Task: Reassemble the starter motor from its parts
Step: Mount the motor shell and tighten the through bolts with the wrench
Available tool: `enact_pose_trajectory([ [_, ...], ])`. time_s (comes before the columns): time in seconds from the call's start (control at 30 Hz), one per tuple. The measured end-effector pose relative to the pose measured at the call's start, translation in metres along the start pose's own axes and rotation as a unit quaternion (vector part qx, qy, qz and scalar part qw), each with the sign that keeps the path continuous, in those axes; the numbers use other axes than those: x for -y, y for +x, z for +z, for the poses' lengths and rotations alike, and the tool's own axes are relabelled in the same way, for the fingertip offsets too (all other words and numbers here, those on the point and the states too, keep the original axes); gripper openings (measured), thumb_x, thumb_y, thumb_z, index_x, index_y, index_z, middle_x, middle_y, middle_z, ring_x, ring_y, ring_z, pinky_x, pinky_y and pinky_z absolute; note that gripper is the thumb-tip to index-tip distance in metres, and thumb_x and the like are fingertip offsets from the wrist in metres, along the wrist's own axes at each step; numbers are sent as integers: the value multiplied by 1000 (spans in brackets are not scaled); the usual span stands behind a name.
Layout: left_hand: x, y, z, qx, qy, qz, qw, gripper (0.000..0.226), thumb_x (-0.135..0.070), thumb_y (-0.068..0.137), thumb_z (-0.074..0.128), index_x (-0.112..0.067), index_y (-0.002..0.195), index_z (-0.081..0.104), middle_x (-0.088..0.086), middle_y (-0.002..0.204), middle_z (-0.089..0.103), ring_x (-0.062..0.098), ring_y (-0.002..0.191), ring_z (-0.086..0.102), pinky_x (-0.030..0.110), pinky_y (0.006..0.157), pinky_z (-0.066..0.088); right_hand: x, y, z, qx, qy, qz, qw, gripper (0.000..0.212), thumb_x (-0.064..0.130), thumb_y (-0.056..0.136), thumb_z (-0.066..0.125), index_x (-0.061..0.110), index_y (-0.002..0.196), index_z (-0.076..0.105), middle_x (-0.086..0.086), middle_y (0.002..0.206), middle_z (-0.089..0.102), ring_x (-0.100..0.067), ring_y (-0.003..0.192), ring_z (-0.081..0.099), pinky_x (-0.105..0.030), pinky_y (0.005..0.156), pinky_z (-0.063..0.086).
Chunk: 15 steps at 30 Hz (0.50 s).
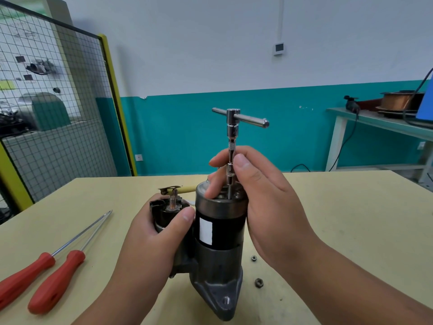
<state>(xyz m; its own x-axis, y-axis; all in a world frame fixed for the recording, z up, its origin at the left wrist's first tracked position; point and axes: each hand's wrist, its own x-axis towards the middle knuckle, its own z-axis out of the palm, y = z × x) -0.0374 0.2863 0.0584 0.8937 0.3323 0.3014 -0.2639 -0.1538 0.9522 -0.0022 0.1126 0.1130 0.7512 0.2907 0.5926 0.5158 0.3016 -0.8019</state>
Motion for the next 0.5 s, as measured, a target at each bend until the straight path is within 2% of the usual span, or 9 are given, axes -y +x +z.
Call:
enact_pose_trajectory([
  [0.07, -1, 0, 0, -2, -2, -2, 1000, 51, -70, 58, 68, -45, 102, 75, -8, 90, 79, 21, 84, 77, 30, 48, 57, 1, 0, 0, 0, -3, 3, 1000, 29, 36, 106, 40, 31, 98, 68, -3, 83, 74, -14, 86, 70, -19, 83, 54],
  [0.2, 0, 0, 1, 0, 1, 0, 1000, 48, -70, 59, 69, -44, 100, 76, -8, 86, 78, 22, 78, 75, 25, 42, 51, 1, 1, 1, 0, -27, 4, 1000, 25, 41, 103, 42, 34, 95, 65, -2, 84, 74, -16, 88, 69, -28, 85, 54],
  [0.37, -1, 0, 0, 1, -1, 3, 1000, 49, -70, 58, 68, -49, 102, 75, -11, 92, 79, 12, 84, 77, 25, 49, 58, 3, 2, 2, 5, -17, -8, 1000, 20, 40, 102, 47, 32, 94, 63, 0, 80, 73, -12, 85, 68, -15, 82, 52],
  [0.5, 0, 0, 0, 2, 6, 6, 1000, 48, -71, 60, 68, -47, 101, 74, -10, 87, 78, 18, 77, 76, 23, 44, 52, 2, 2, 2, 6, -14, -15, 1000, 18, 37, 103, 48, 30, 93, 62, -1, 79, 73, -10, 83, 69, -15, 81, 52],
])
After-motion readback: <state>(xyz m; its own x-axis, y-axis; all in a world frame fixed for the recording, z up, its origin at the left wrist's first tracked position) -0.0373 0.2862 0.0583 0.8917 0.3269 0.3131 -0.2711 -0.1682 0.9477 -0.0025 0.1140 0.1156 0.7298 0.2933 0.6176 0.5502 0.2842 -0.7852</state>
